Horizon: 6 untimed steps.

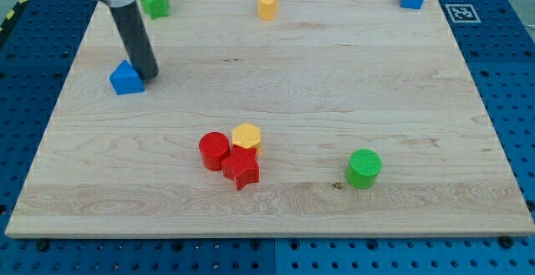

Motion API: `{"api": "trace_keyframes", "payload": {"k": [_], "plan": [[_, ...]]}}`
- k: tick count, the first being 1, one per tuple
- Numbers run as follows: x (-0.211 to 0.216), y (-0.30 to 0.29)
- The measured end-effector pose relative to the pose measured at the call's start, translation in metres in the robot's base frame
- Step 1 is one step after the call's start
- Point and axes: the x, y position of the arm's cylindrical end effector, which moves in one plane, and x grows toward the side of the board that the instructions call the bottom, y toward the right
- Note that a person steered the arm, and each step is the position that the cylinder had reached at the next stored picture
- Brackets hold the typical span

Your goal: Move the green circle to the bottom left of the board

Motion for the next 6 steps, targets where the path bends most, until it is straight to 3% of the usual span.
{"api": "trace_keyframes", "payload": {"k": [4, 6], "plan": [[0.005, -0.001], [0.02, 0.067]]}}
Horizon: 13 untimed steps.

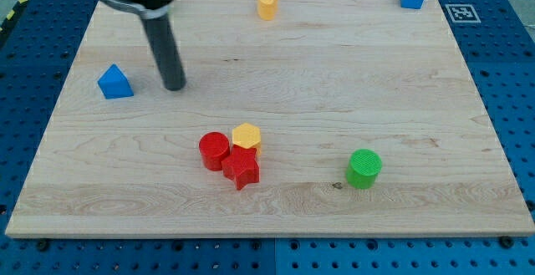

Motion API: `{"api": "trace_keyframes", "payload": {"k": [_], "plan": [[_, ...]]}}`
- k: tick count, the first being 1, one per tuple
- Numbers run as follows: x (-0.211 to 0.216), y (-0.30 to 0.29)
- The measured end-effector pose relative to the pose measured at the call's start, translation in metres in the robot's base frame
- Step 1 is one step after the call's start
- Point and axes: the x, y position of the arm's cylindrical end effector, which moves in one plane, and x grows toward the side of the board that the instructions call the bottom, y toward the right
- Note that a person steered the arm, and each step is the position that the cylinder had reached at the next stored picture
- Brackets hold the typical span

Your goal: Move the green circle to the bottom left of the board

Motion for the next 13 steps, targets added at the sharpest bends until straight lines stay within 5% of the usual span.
{"api": "trace_keyframes", "payload": {"k": [6, 10, 13], "plan": [[0.088, 0.275], [0.145, 0.257], [0.138, 0.226]]}}
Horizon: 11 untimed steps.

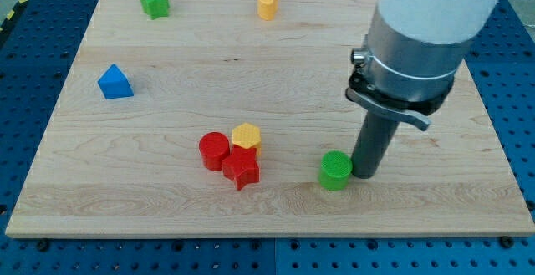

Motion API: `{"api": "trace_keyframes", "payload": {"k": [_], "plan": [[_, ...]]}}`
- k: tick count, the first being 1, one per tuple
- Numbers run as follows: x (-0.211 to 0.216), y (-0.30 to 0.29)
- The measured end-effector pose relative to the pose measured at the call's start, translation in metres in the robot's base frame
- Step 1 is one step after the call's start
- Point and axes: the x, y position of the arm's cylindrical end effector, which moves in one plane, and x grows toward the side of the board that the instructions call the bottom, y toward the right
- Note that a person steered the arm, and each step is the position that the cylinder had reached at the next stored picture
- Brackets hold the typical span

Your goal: Move the green circle to the bottom left of the board

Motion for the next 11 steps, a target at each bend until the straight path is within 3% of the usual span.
{"api": "trace_keyframes", "payload": {"k": [11], "plan": [[0.043, -0.164]]}}
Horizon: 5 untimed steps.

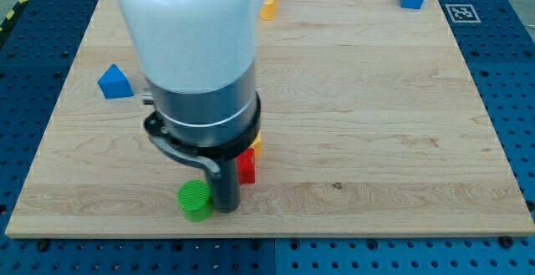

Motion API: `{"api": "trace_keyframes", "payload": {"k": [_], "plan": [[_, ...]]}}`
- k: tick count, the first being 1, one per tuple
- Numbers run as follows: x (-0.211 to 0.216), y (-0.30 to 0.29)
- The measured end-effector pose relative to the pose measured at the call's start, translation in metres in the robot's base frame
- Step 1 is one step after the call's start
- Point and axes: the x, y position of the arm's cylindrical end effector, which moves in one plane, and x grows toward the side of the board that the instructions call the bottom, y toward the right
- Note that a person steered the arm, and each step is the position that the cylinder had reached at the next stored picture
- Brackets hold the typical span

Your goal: Move the green circle to the bottom left of the board

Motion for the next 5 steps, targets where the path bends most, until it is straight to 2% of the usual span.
{"api": "trace_keyframes", "payload": {"k": [5], "plan": [[0.014, -0.108]]}}
